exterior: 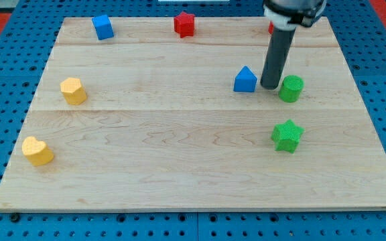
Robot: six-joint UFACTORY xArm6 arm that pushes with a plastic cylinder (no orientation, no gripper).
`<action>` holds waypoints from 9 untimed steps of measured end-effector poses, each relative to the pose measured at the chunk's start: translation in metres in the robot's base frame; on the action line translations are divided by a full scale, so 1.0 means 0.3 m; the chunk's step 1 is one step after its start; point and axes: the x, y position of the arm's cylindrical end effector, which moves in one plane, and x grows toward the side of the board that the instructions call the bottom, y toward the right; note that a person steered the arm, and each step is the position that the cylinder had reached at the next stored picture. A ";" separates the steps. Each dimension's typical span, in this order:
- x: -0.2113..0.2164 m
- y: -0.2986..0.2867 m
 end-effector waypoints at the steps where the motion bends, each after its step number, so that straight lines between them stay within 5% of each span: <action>1: -0.027 -0.135; 2: -0.110 -0.003; 4: -0.114 -0.490; 6: 0.126 -0.651; 8: 0.105 -0.562; 9: 0.347 -0.552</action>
